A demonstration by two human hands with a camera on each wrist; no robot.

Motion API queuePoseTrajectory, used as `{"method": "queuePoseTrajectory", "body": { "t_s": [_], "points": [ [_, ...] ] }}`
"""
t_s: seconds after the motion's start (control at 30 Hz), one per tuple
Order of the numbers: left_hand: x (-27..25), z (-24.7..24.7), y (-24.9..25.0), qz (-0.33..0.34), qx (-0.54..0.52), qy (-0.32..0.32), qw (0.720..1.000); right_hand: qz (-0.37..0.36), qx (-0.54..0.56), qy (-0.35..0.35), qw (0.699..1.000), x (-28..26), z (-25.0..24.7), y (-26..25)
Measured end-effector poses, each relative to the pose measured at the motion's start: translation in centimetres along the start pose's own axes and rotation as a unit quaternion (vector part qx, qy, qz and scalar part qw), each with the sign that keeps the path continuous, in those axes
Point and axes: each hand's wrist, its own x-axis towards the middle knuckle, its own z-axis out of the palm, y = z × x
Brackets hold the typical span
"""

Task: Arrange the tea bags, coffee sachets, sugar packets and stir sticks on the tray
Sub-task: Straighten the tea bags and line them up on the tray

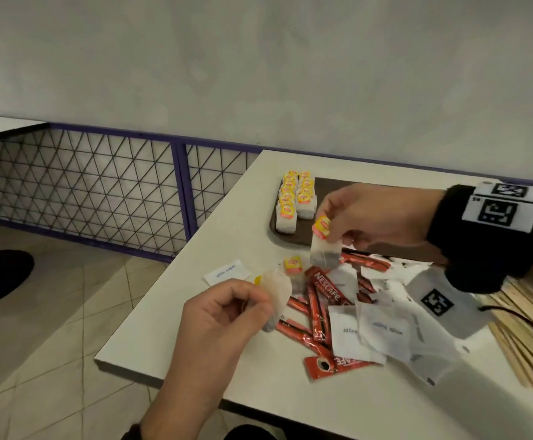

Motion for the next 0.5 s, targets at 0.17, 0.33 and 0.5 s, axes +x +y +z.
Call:
{"method": "queuePoseTrajectory", "body": {
  "t_s": [0.17, 0.33, 0.5],
  "points": [
    [0.3, 0.0, -0.4, 0.020, -0.015, 0.001, 1.000, 0.027, -0.037, 0.083, 0.995, 6.6, -3.9, -1.5],
    [0.9, -0.4, -1.0, 0.037, -0.012, -0.018, 0.999, 0.086, -0.115, 0.071, 0.987, 12.2, -4.6, -1.2],
    [1.7, -0.9, -1.8, 0.084, 0.046, -0.049, 0.994, 0.116, -0.172, 0.071, 0.976, 15.4, -4.4, 0.0]
  ]
}}
